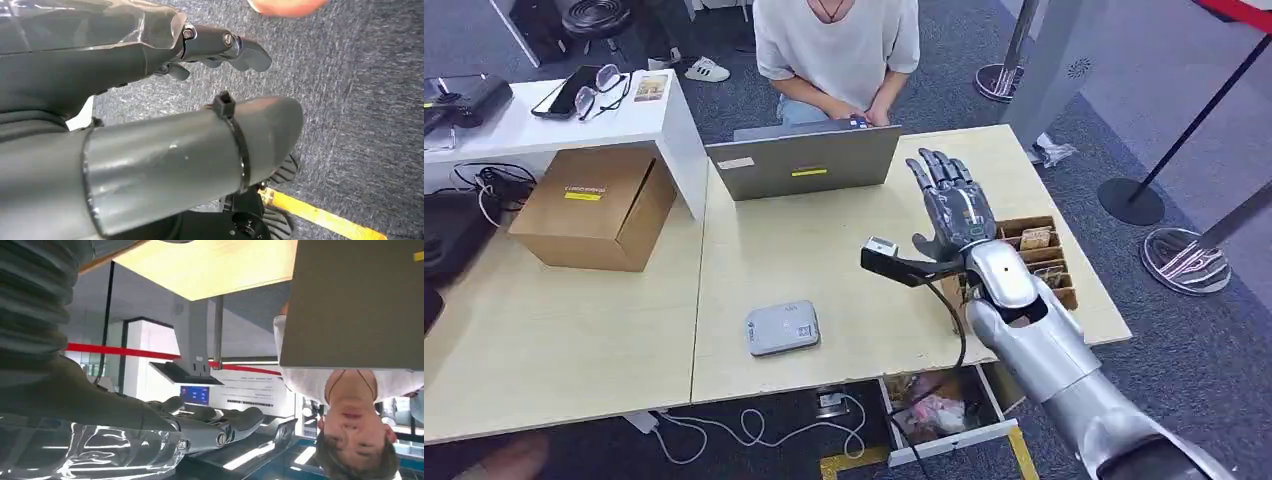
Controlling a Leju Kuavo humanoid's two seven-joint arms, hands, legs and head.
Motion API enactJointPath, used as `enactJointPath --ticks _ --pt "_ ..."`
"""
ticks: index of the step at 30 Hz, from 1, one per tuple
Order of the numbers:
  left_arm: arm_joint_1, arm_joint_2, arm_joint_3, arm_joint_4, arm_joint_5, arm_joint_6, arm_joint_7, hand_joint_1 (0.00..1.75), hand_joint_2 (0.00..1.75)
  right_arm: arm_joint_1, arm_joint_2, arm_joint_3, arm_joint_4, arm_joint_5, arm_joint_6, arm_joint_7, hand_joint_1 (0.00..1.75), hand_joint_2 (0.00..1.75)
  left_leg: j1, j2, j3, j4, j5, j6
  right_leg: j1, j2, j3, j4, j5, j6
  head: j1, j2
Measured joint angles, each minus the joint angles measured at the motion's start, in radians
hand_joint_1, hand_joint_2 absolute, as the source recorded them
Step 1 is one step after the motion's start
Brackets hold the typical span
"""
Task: Pass the card to the sensor for recognition and then transmit it.
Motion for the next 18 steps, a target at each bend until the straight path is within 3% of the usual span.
enactJointPath --ticks 10,15,18 --pt "0.0 -0.001 0.001 0.006 0.049 -0.001 0.0 0.0 0.0 -0.147 0.009 0.053 0.214 -0.016 -0.022 0.001 0.0 1.75 0.0 -0.001 0.0 0.0 0.0 0.0 0.0 -0.001 0.0 0.0 0.0 0.0 0.0 0.0" --pt "0.004 0.001 0.001 0.008 0.036 -0.008 -0.013 0.0 0.0 -0.14 0.008 0.047 0.233 -0.136 -0.068 -0.068 0.0 1.75 0.0 -0.001 0.0 0.0 0.0 0.0 0.0 0.0 0.0 0.0 0.0 0.0 0.0 0.0" --pt "0.007 0.004 0.001 0.008 0.01 -0.01 -0.024 0.0 0.0 -0.106 0.008 0.021 0.206 -0.293 -0.065 -0.133 0.0 1.75 0.0 -0.001 0.0 0.0 0.0 0.0 0.0 -0.001 0.0 0.0 0.0 0.0 0.0 0.0"
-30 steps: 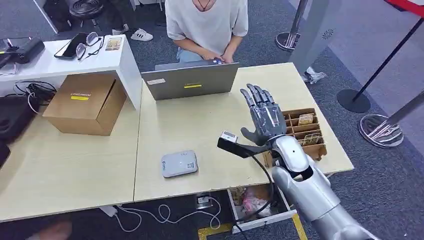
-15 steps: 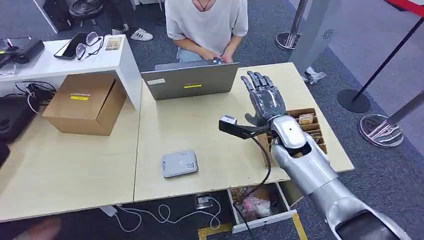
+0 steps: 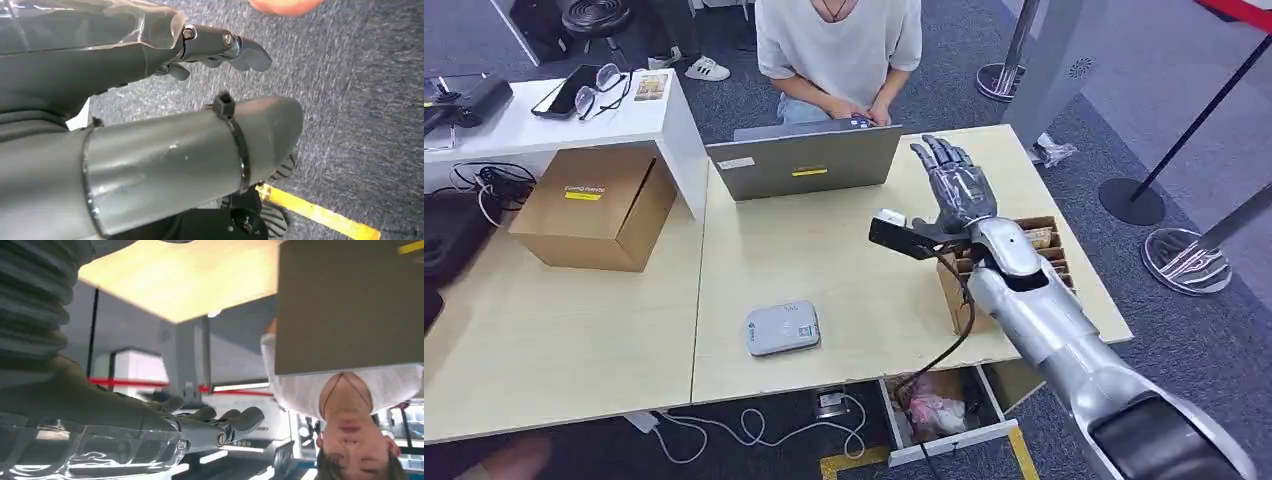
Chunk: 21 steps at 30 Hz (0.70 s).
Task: Pass the card to the sensor for recognition and then transmit it.
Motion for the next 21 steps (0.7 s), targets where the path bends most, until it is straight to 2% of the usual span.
enactJointPath --ticks 3,7,9,10,15,18,21 --pt "0.002 0.004 0.0 0.0 -0.036 -0.003 -0.008 0.0 0.0 0.044 0.008 -0.034 -0.05 -0.191 0.035 -0.062 0.0 1.75 0.0 0.0 0.0 0.0 0.0 0.0 0.0 0.0 0.0 0.0 0.0 0.0 0.0 0.0" --pt "0.003 0.009 0.0 0.0 -0.079 -0.01 -0.015 0.0 0.0 0.119 0.043 -0.104 -0.159 -0.564 0.145 -0.154 0.0 1.75 0.0 0.0 0.0 0.0 0.0 0.0 0.0 0.0 0.0 0.0 0.0 0.0 0.0 0.0" --pt "0.003 0.012 0.0 0.0 -0.089 -0.008 -0.015 0.0 0.0 0.146 0.059 -0.13 -0.21 -0.692 0.186 -0.184 0.0 1.75 0.0 0.0 0.0 0.0 0.0 0.0 0.0 0.0 0.0 0.0 0.0 0.0 0.0 0.0" --pt "0.003 0.013 0.0 0.0 -0.095 -0.006 -0.015 0.0 0.0 0.157 0.068 -0.139 -0.232 -0.741 0.205 -0.194 0.0 0.0 0.0 0.0 0.0 0.0 0.0 0.0 0.0 0.0 0.0 0.0 0.0 0.0 0.0 0.0" --pt "0.002 0.015 0.0 0.0 -0.114 0.0 -0.006 0.0 0.0 0.189 0.108 -0.162 -0.327 -0.945 0.285 -0.225 0.0 0.0 0.0 0.001 0.0 0.0 0.0 0.0 0.0 0.001 0.0 0.0 0.0 0.0 0.0 0.0" --pt "-0.005 0.014 0.0 0.0 -0.118 0.005 -0.002 0.0 0.0 0.192 0.145 -0.161 -0.36 -1.0 0.288 -0.227 0.0 0.0 0.0 0.001 0.0 0.0 0.0 0.0 0.0 0.001 0.0 0.0 0.0 0.0 0.0 0.0" --pt "-0.011 0.012 0.0 0.0 -0.113 0.013 0.003 0.0 0.0 0.189 0.184 -0.158 -0.384 -1.042 0.261 -0.224 0.0 0.0 0.0 0.001 0.0 0.0 0.0 0.0 0.0 0.001 0.0 0.0 0.0 0.0 0.0 0.0"
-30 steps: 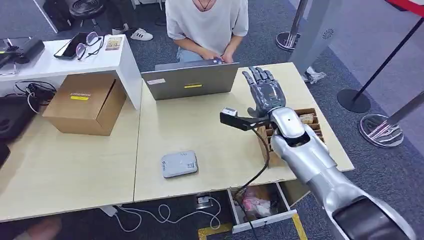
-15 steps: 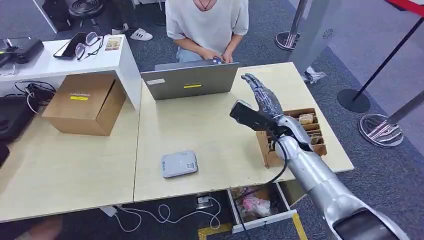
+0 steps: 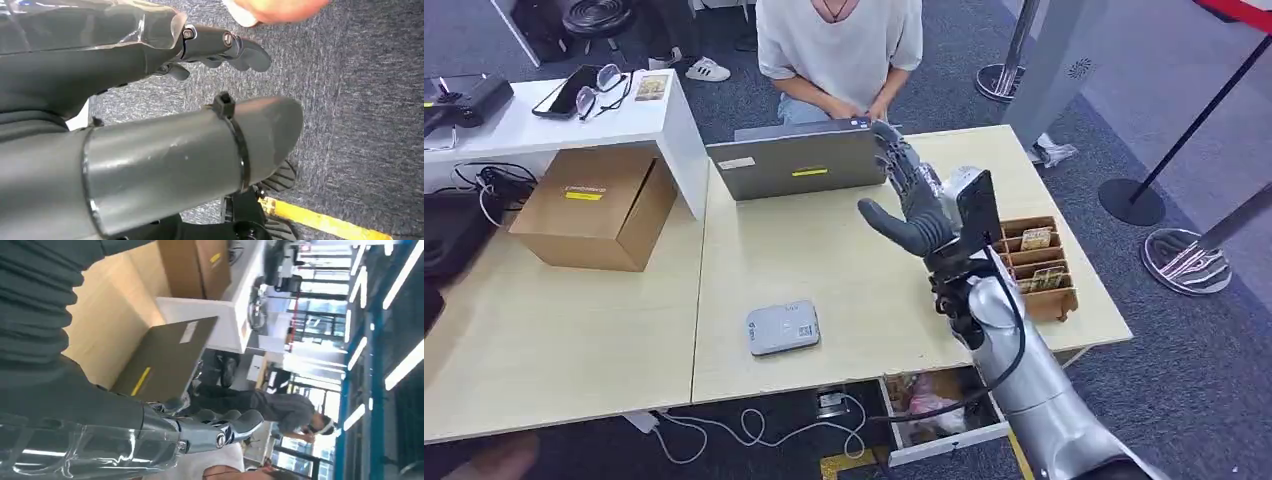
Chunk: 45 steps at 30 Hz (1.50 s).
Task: Pass the card to the sensor for recognition and then transmit it.
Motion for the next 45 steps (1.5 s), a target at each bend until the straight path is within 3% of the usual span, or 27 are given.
enactJointPath --ticks 9,18,22,30,35,40,45 --pt "-0.006 -0.006 0.0 0.0 0.029 0.01 0.0 0.0 0.0 -0.003 0.101 0.032 -0.058 -0.062 -0.05 0.021 0.0 0.0 0.0 0.0 0.0 0.0 0.0 0.0 0.0 0.0 0.0 0.0 0.0 0.0 0.0 0.0" --pt "0.008 -0.01 0.0 0.0 0.069 0.005 -0.003 0.0 0.0 -0.008 0.131 0.067 -0.071 -0.022 -0.076 0.005 0.0 0.0 0.0 0.0 0.0 0.0 0.0 0.0 0.0 0.0 0.0 0.0 0.0 0.0 0.0 0.0" --pt "0.026 -0.009 0.0 0.0 0.094 -0.005 -0.003 0.0 0.0 -0.022 0.129 0.085 -0.067 0.189 -0.175 0.004 0.0 0.0 0.0 0.0 0.0 0.0 0.0 0.0 0.0 0.0 0.0 0.0 0.0 0.0 0.0 0.0" --pt "0.05 -0.004 0.0 0.0 0.087 -0.019 -0.015 0.0 0.0 -0.077 0.072 0.113 -0.002 0.707 -0.318 0.112 0.0 0.0 0.0 0.0 0.0 0.0 0.0 0.0 0.0 0.0 0.0 0.0 0.0 0.0 0.0 0.0" --pt "0.059 0.006 0.0 0.0 0.07 -0.018 -0.033 0.0 0.0 -0.112 0.019 0.12 0.078 0.885 -0.368 0.141 0.0 0.0 0.0 0.0 0.0 0.0 0.0 0.0 0.0 -0.001 0.0 0.0 0.0 0.0 0.0 0.0" --pt "0.064 -0.005 0.0 0.0 0.055 0.049 -0.075 0.0 0.0 -0.139 -0.056 0.126 0.161 1.053 -0.423 0.189 0.0 0.0 0.0 -0.001 -0.001 0.0 0.0 0.0 0.0 -0.001 0.0 0.0 0.0 0.0 0.0 0.0" --pt "0.061 0.013 0.0 0.003 0.022 -0.023 -0.03 0.0 0.0 -0.169 -0.098 0.135 0.247 1.147 -0.431 0.217 0.0 0.0 0.0 -0.001 -0.001 0.0 0.0 0.0 0.0 -0.001 -0.001 0.0 0.0 0.0 0.0 0.0"
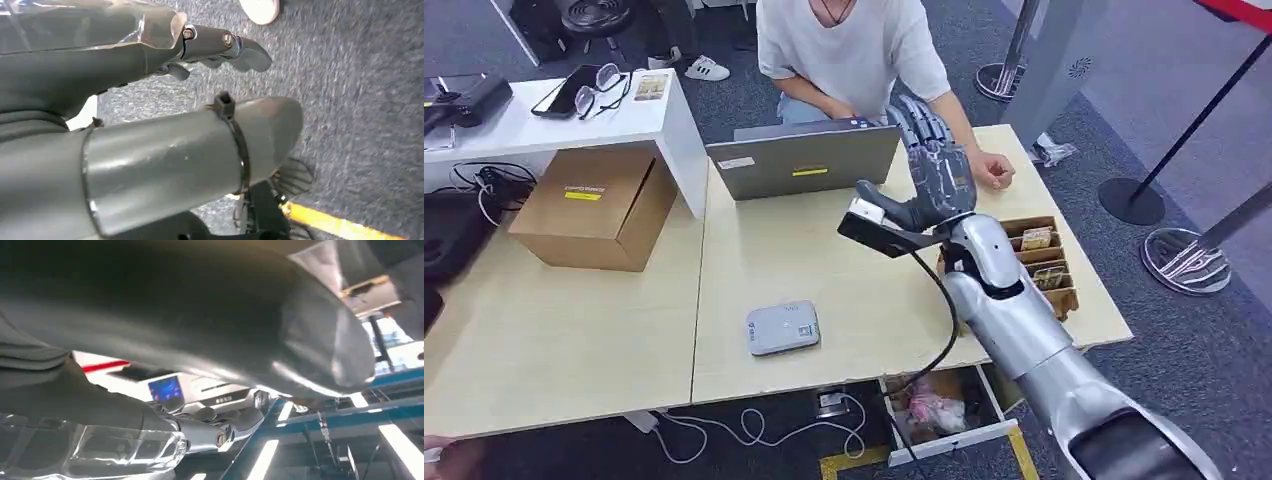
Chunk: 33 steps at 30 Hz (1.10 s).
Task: Pass the card to the sensor for recognition and then transmit it.
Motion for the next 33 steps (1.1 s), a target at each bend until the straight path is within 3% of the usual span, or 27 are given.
enactJointPath --ticks 8,13,17,22,27,33 --pt "0.002 0.012 0.0 0.011 0.006 -0.005 0.009 0.0 0.0 -0.053 -0.055 0.023 0.096 0.017 0.019 0.006 0.0 0.0 0.0 0.0 0.0 0.0 0.0 0.0 0.0 0.0 0.0 0.0 0.0 0.0 0.0 0.0" --pt "0.008 0.017 0.0 0.029 -0.011 -0.01 -0.012 0.0 0.0 -0.047 -0.113 0.039 0.096 0.002 0.023 0.045 0.0 0.0 0.0 0.0 0.0 0.0 0.0 0.0 0.0 0.0 0.0 0.0 0.0 0.0 0.0 0.0" --pt "0.014 0.021 0.0 0.031 -0.019 -0.022 -0.02 0.0 0.0 -0.003 -0.171 0.041 0.055 0.0 0.032 0.08 0.0 0.0 0.0 -0.002 0.0 0.0 -0.001 0.002 0.0 -0.001 0.0 -0.001 0.0 0.001 0.0 0.0" --pt "0.018 0.009 0.0 0.031 0.005 0.039 -0.05 0.0 0.0 0.086 -0.235 0.031 -0.027 0.008 0.035 0.097 0.0 0.0 0.0 -0.002 -0.001 0.0 -0.002 0.003 0.0 -0.002 0.0 -0.001 -0.001 0.001 0.0 0.0" --pt "0.02 0.03 0.0 0.042 -0.002 -0.024 -0.003 0.0 0.0 0.15 -0.262 0.01 -0.099 0.029 0.042 0.109 0.0 0.0 0.0 -0.001 -0.001 0.0 -0.002 0.003 0.0 -0.001 0.0 -0.001 -0.001 0.001 0.001 0.0" --pt "0.029 0.043 0.001 0.046 0.006 -0.025 0.003 0.0 0.0 0.209 -0.287 -0.01 -0.157 0.032 0.05 0.112 0.0 0.0 0.0 -0.001 -0.001 0.0 -0.002 0.003 0.0 -0.001 0.0 -0.001 -0.001 0.001 0.0 0.0"
